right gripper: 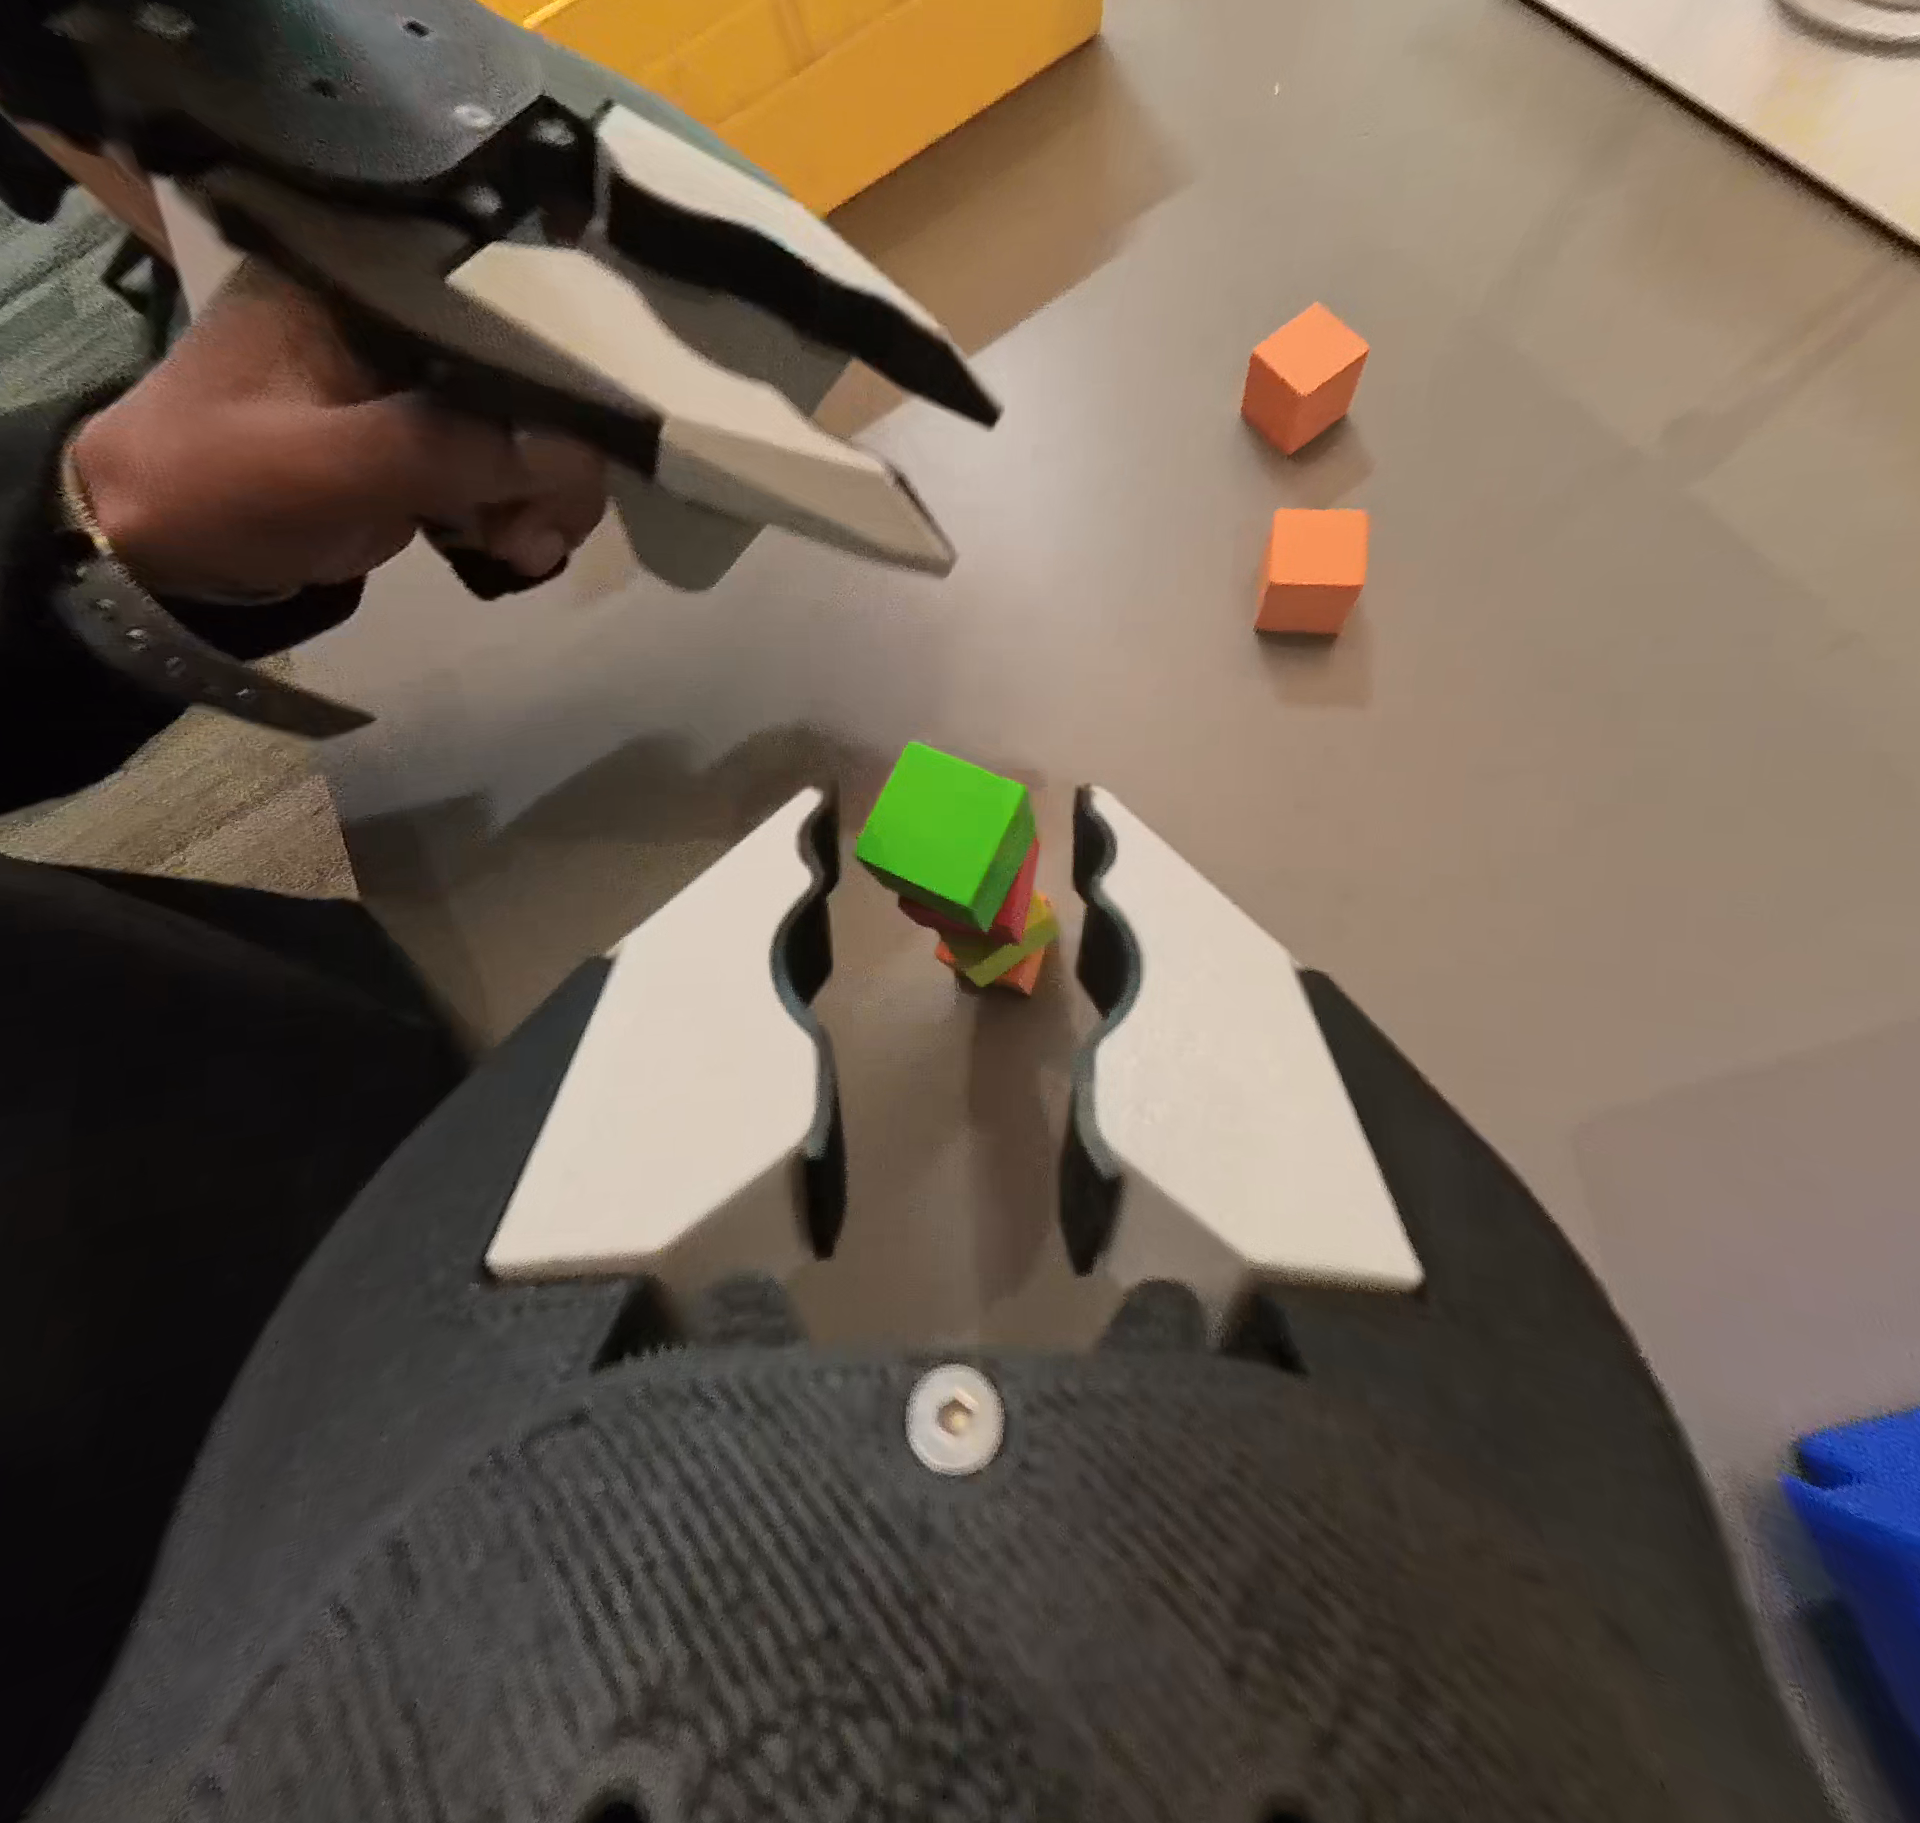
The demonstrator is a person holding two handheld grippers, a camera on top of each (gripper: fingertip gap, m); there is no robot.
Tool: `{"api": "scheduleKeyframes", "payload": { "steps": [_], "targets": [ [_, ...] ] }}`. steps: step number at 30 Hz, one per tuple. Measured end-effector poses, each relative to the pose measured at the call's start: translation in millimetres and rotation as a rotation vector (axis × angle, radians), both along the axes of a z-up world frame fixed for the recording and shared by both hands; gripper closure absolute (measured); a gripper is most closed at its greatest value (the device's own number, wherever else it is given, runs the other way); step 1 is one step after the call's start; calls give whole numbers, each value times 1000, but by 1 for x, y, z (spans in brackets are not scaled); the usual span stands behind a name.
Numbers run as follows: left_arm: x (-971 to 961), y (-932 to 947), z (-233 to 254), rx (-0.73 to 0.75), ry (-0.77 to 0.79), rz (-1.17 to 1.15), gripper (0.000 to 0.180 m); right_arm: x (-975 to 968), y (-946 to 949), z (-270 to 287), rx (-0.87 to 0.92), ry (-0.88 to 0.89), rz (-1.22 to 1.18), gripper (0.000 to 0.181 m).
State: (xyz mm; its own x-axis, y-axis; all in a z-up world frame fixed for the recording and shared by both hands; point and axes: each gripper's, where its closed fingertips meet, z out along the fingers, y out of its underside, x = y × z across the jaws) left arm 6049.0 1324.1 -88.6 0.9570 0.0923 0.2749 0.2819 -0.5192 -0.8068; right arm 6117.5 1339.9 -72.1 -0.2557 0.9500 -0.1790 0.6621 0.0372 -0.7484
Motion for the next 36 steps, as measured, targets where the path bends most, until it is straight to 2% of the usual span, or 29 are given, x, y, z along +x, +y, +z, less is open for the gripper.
{"api": "scheduleKeyframes", "payload": {
  "steps": [3,7,13,14,15,16,19,22,25,28,30,36],
  "targets": [
    [-37,10,-4,-10,-6,71,133,-6,9,15,-29,60,-37,128],
    [-79,36,-16,-53,39,144,133,-28,40,34,-143,181,-125,133],
    [-107,74,-56,-195,73,173,126,-80,75,-12,-147,117,-157,130],
    [-109,77,-60,-217,95,174,129,-88,74,-23,-136,94,-144,128],
    [-110,77,-64,-242,117,173,143,-94,71,-35,-124,68,-126,127],
    [-110,77,-63,-248,139,173,147,-99,68,-47,-107,39,-106,125],
    [-105,76,-40,-178,153,167,147,-108,63,-78,-24,-27,-51,127],
    [-82,77,19,-13,118,92,147,-111,66,-85,39,-9,-41,152],
    [-25,67,76,110,14,-130,147,-106,73,-70,21,52,-77,157],
    [34,43,107,171,-44,-333,147,-90,85,-44,3,112,-140,156],
    [56,30,104,153,-20,-376,147,-73,89,-19,-14,162,-178,156],
    [91,18,55,-6,27,-429,147,-23,82,34,-37,248,-236,156]
  ]
}}
